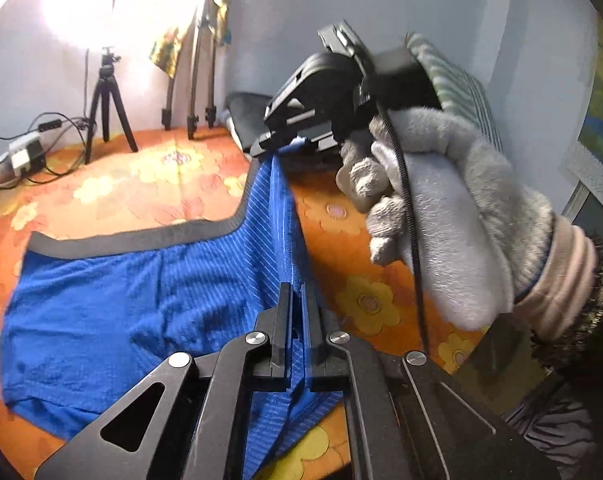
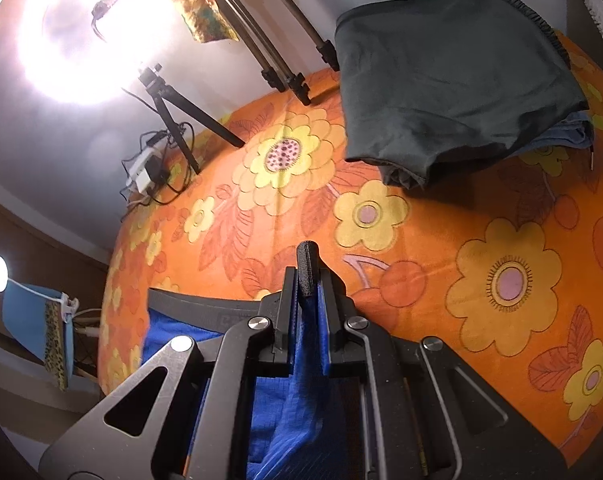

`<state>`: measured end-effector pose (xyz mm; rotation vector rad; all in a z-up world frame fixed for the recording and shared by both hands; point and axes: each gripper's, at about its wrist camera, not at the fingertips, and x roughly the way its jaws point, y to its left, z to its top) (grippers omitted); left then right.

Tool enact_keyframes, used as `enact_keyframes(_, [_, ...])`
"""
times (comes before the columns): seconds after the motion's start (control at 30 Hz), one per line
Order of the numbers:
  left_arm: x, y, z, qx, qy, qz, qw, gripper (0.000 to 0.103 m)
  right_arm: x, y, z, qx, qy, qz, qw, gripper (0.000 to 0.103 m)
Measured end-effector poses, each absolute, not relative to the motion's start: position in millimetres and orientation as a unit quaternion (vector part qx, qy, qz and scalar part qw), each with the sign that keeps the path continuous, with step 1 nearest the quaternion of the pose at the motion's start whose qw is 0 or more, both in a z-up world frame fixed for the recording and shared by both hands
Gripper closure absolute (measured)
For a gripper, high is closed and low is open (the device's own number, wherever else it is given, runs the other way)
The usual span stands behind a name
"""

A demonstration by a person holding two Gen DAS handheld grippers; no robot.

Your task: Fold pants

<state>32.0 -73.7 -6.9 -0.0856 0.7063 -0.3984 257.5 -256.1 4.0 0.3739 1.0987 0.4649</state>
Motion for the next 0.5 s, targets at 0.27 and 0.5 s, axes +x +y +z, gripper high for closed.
enact_keyframes(0.27, [16.1, -19.2, 2.3, -0.069, 0.329, -0.159, 0.928, 0.101, 246.6, -202.7, 25.3, 0.155, 0.505, 0.243, 0.813, 0.094])
enact_keyframes(0.5, [12.6, 39.5, -8.0, -0.092, 0.332, -0.101, 0.933, 0.101, 232.8, -129.8, 32.5, 0.120, 0.497, 0.268, 0.817, 0.094])
